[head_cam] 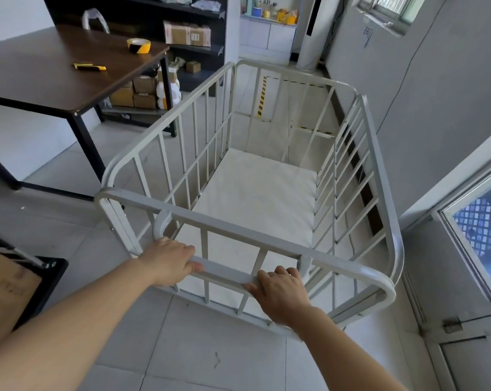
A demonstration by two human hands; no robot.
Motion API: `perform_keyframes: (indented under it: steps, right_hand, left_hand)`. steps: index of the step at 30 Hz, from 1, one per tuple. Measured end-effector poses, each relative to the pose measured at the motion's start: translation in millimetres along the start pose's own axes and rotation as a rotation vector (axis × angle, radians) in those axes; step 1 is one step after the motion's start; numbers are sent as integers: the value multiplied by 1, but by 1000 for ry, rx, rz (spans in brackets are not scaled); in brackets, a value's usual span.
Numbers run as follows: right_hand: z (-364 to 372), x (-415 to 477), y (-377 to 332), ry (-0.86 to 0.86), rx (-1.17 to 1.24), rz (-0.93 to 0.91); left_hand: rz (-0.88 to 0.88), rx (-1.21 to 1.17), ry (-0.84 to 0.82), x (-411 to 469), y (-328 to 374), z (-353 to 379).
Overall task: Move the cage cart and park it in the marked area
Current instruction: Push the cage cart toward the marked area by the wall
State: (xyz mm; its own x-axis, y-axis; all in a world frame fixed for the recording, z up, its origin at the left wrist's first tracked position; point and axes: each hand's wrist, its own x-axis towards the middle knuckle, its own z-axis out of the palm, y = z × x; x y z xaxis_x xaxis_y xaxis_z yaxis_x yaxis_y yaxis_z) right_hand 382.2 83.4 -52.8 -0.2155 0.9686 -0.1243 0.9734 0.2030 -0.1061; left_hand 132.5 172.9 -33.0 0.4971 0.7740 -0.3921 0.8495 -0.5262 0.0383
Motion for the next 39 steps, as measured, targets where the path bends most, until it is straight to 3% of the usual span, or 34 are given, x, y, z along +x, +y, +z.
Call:
perform_keyframes:
  steps: [20, 39]
  right_hand:
    - [-32, 102, 121, -92, -21, 95]
    - [-54, 252, 216, -146, -107, 172]
  left_hand:
    - [-33, -55, 33, 144, 33, -65]
    - [-10, -73, 68, 310, -11, -121]
